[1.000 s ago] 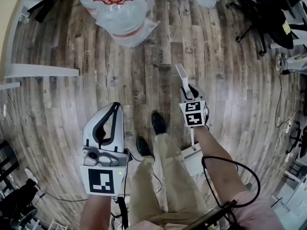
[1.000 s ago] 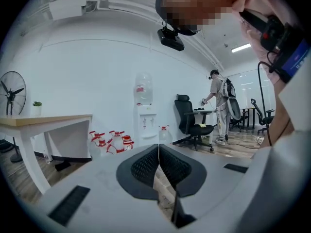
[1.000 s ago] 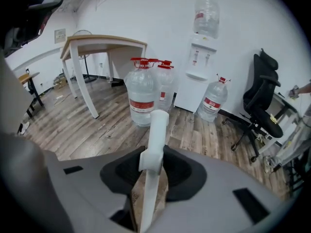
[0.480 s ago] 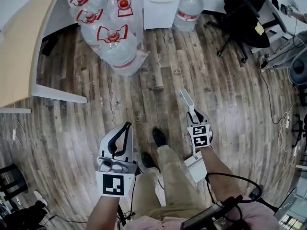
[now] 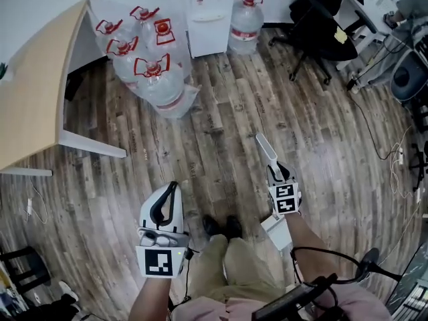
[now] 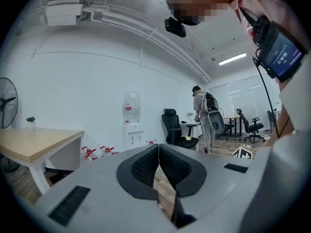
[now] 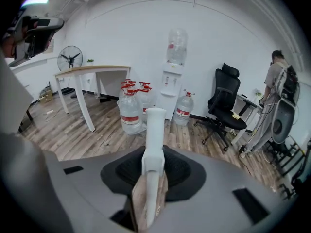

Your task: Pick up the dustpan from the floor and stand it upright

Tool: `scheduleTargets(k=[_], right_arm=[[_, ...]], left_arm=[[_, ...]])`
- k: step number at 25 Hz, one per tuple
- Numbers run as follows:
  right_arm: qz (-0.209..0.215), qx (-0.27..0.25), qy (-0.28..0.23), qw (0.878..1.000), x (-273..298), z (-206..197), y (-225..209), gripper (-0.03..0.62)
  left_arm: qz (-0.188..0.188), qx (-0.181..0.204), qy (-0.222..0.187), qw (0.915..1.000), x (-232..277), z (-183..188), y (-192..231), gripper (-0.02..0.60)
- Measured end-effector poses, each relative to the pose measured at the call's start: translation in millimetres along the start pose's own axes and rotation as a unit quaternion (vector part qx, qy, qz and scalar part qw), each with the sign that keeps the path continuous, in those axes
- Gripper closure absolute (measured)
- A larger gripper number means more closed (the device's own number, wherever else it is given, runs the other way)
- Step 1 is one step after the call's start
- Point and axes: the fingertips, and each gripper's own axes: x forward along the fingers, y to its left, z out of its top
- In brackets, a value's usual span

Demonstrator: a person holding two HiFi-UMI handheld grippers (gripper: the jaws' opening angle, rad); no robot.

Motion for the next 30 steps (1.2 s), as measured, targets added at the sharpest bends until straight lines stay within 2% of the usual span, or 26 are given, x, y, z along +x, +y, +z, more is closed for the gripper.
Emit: scheduleTargets(k=[6,11,16,21,26,30], right_arm=[[-0.016,0.013,-0.019,1.0,-46,-11,-13,0.482],[-0.018,0.02,-0.047,0.999,-92,-31,-25,0.482],[-0.021,0.023,-0.06,0.998,-138,-47,-34,0.48],[-0.03,0.036,-0.069,0.997,-186,-73,-42,0.48],[-0.039,0.047,-0.083,0.995,-231,-102,-49,0.48],[-0.048,0.051,-0.087,0.994,-266,-124,-60,0.48]], left_arm=[[-0.019,-0.005,-0.011,0.9997,-21,8,-36,0.568],[-0.028,0.015,-0.012,0.9994,-46,18,-79,0.568],[-0.03,0.019,-0.028,0.999,-70,39,-118,0.568],[-0.048,0.049,-0.05,0.9964,-97,60,-157,0.568],[-0.065,0.061,-0.062,0.9941,-118,71,-202,0.568],[-0.082,0.051,-0.075,0.9925,-127,85,-240,0.568]])
